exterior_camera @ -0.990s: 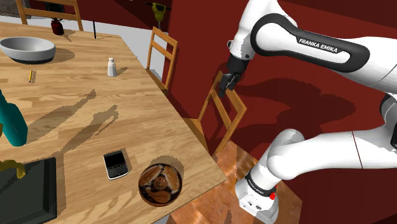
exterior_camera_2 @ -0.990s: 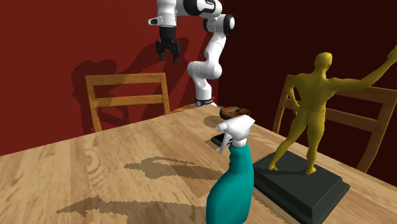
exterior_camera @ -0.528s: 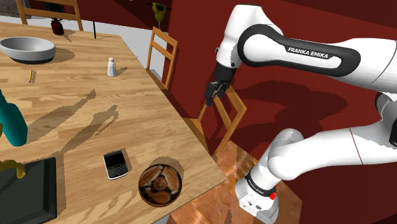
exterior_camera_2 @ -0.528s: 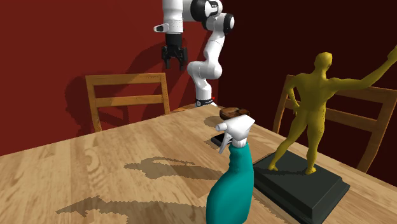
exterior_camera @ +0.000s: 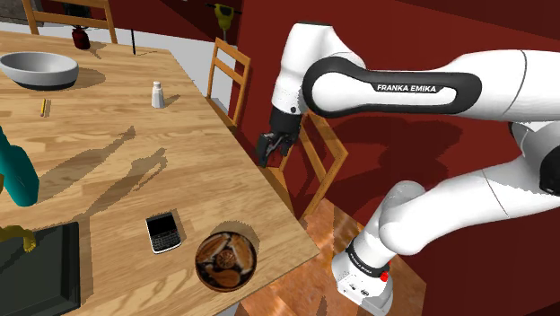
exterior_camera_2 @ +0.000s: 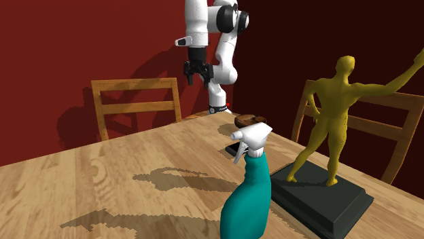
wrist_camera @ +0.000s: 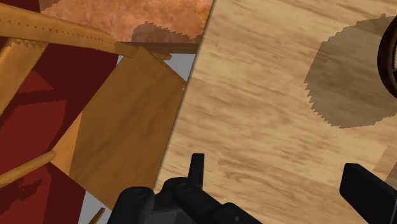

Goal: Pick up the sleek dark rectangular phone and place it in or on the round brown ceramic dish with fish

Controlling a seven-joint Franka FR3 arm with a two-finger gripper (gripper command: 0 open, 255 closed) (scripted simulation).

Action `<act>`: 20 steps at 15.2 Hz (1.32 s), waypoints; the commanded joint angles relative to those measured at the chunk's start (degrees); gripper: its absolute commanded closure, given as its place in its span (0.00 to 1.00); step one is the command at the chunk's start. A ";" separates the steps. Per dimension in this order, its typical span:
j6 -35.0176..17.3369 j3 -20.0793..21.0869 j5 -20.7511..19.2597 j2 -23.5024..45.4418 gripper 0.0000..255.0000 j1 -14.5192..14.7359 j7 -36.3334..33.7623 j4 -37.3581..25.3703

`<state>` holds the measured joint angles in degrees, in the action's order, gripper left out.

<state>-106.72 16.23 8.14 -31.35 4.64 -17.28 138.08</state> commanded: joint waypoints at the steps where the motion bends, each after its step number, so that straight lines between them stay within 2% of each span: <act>1: -2.76 2.30 0.97 2.99 0.00 0.47 -2.97 -0.49; 6: -8.33 7.61 1.57 11.35 0.00 1.06 -10.23 -3.84; 10: -12.35 11.58 0.12 19.09 0.00 1.27 -16.61 -7.82; 15: -16.30 15.49 -4.56 29.99 0.00 2.08 -25.56 -14.44; 20: -18.36 16.83 -11.45 41.76 0.00 5.09 -34.82 -23.03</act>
<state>-124.30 32.85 -1.79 7.91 8.88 -49.94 116.56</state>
